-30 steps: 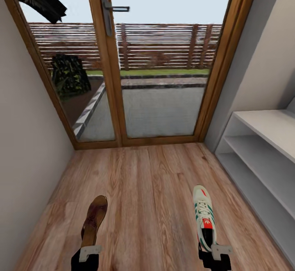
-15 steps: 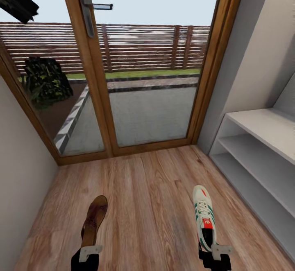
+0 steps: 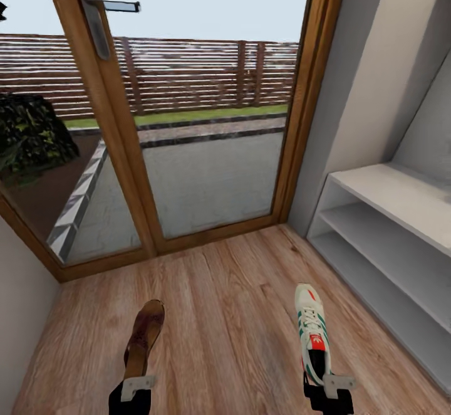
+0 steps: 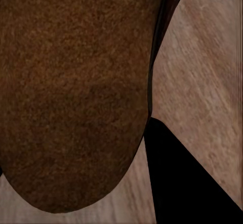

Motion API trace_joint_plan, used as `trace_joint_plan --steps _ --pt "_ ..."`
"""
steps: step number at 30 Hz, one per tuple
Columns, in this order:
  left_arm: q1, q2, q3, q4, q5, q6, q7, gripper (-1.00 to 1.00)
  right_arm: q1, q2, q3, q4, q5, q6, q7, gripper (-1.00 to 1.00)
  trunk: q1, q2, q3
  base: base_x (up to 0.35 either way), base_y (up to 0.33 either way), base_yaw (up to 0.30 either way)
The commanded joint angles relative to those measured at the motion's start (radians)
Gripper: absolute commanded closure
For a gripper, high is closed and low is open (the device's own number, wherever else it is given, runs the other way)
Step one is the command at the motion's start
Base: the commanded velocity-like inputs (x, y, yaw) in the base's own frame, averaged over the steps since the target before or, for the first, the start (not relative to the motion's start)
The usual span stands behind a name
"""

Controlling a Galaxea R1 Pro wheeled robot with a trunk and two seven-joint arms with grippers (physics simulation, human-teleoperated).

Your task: Pick up the two gym shoes and the two sandals from the corridor floor and place them onto the hallstand (shoe rack) in the corridor, making sure they are on the rack and not on the floor. Arrange them so the two gym shoes are next to each other and the two sandals are next to each other.

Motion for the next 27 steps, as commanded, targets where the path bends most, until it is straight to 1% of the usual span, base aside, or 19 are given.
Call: trace_joint_plan --steps 1,16,22,27 --pt "0.000 0.001 -0.009 0.000 0.001 -0.002 0.008 1.00 -0.001 -0.001 0.008 0.001 0.002 -0.001 -0.009 1.00 0.000 0.000 0.000 0.025 0.017 -0.256" --pt "0.000 -0.001 -0.010 -0.001 -0.007 -0.002 0.006 1.00 -0.001 -0.001 0.008 0.001 0.002 -0.001 -0.009 1.00 0.000 0.000 0.005 0.007 0.009 -0.256" --pt "0.000 -0.001 -0.010 -0.002 -0.004 -0.002 0.006 1.00 -0.001 -0.001 0.008 0.001 0.002 -0.001 -0.009 1.00 0.000 0.000 0.008 0.102 0.208 -0.256" --pt "0.000 -0.001 -0.010 -0.002 0.001 -0.002 0.007 1.00 -0.001 -0.001 0.008 0.001 0.002 -0.001 -0.009 1.00 0.000 0.000 0.010 0.216 0.277 -0.256"
